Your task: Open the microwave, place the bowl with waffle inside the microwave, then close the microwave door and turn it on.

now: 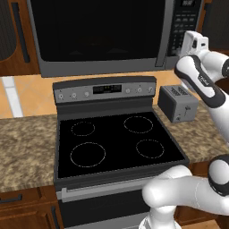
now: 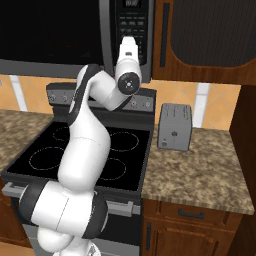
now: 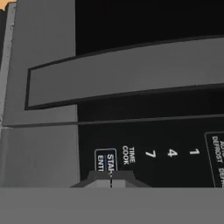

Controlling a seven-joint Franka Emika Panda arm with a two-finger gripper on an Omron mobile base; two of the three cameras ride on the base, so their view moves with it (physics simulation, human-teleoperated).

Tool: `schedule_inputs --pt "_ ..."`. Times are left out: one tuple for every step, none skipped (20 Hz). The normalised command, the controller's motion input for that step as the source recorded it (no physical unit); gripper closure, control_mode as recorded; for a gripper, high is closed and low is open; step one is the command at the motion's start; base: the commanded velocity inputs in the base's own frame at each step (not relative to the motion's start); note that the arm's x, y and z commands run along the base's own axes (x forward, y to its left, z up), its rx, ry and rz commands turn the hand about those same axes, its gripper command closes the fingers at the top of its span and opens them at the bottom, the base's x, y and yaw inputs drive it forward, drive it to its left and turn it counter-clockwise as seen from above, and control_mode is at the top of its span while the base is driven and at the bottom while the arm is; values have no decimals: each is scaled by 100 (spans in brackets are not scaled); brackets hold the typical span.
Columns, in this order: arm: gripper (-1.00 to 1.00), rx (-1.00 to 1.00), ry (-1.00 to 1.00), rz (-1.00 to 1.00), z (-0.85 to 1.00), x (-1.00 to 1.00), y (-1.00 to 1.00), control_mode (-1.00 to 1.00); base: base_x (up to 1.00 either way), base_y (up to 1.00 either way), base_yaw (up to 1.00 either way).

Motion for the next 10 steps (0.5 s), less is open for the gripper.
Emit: schedule_inputs --pt "100 0 0 0 0 36 0 -100 0 0 0" --pt "100 0 0 0 -8 36 0 -100 0 0 0" --pt "100 0 0 0 -10 37 0 -100 0 0 0" --pt "100 0 0 0 -11 39 0 -100 0 0 0" --pt "100 0 0 0 -18 39 0 -100 0 0 0" --pt "100 0 0 0 -22 39 0 -100 0 0 0" --pt "100 0 0 0 -25 39 0 -100 0 0 0" --pt "100 0 0 0 -26 39 0 -100 0 0 0" --pt "100 0 -1 0 -30 31 0 -100 0 0 0" --pt "100 0 0 0 -26 35 0 -100 0 0 0"
